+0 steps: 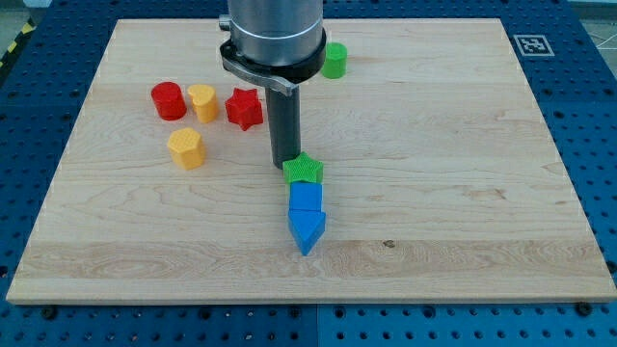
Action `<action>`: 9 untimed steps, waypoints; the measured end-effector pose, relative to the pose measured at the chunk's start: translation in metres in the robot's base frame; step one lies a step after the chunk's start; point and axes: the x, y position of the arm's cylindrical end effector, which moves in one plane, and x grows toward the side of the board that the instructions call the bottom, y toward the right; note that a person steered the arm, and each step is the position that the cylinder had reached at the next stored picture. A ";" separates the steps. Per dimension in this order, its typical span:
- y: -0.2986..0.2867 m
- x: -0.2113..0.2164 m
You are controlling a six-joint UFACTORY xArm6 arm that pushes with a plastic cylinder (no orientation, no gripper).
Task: Push the green circle towards the green star
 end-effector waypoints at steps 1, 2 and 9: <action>-0.002 -0.006; -0.017 -0.031; 0.053 -0.214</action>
